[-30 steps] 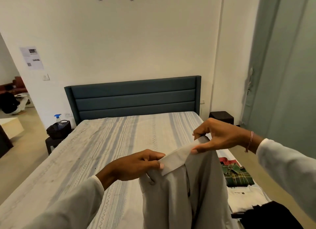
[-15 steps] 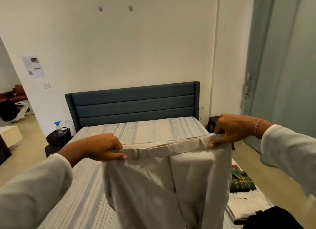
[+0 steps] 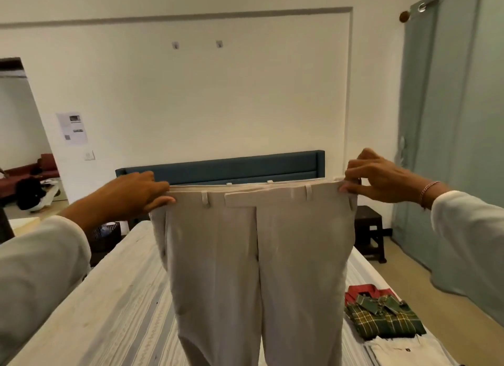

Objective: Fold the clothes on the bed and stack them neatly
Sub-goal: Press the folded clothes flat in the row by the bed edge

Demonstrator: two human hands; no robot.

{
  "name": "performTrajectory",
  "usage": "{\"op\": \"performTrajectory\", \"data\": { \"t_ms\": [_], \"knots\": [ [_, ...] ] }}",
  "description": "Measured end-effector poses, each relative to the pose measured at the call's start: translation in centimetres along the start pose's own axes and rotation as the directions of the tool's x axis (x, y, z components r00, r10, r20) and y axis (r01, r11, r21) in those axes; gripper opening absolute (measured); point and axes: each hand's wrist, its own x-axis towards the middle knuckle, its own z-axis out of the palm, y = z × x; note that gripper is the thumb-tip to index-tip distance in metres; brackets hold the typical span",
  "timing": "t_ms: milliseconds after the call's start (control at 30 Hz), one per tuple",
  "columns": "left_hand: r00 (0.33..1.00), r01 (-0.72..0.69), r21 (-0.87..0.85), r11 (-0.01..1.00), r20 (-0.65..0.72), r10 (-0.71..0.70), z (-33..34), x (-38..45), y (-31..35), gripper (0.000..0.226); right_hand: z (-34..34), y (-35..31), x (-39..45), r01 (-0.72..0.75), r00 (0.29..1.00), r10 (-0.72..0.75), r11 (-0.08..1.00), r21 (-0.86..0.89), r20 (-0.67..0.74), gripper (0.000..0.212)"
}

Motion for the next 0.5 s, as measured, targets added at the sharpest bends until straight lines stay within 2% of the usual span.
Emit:
{"op": "performTrajectory", "data": {
  "t_ms": [33,100,167,300,333,400,500],
  "knots": [
    [0.999,0.028,-0.022,0.999,-0.038,-0.029,-0.4,0.1,-0.6,0.095,-0.5,0.1,0.5,-0.014,0.999,0.014,1.000,0.001,-0.042,0.025],
    [0.991,0.074,-0.067,0.995,-0.108,-0.081,-1.8,0.5,-1.6,0.069,-1.9,0.5,1.7,-0.060,0.993,0.062,0.998,0.021,-0.100,0.030],
    [0.970,0.086,-0.131,0.988,-0.217,-0.113,-3.5,0.6,-2.2,0.057,-3.4,0.7,2.9,-0.091,0.989,0.096,0.994,0.054,-0.112,0.036],
    [0.822,-0.037,-0.250,0.967,-0.558,-0.113,-6.5,1.1,-3.0,0.044,-6.3,0.8,4.8,-0.188,0.962,0.214,0.970,0.153,-0.172,0.043],
    [0.796,-0.061,-0.310,0.949,-0.588,-0.141,-7.1,1.2,-3.2,0.037,-6.9,0.8,5.2,-0.208,0.954,0.238,0.963,0.170,-0.183,0.042],
    [0.785,-0.080,-0.415,0.906,-0.586,-0.200,-8.1,1.6,-3.4,0.027,-7.8,0.5,5.8,-0.207,0.952,0.239,0.963,0.170,-0.191,0.037],
    [0.843,0.027,-0.387,0.922,-0.486,-0.229,-8.4,2.3,-4.0,0.048,-8.4,-0.1,6.4,-0.185,0.958,0.226,0.957,0.223,-0.177,0.032]
  ]
}}
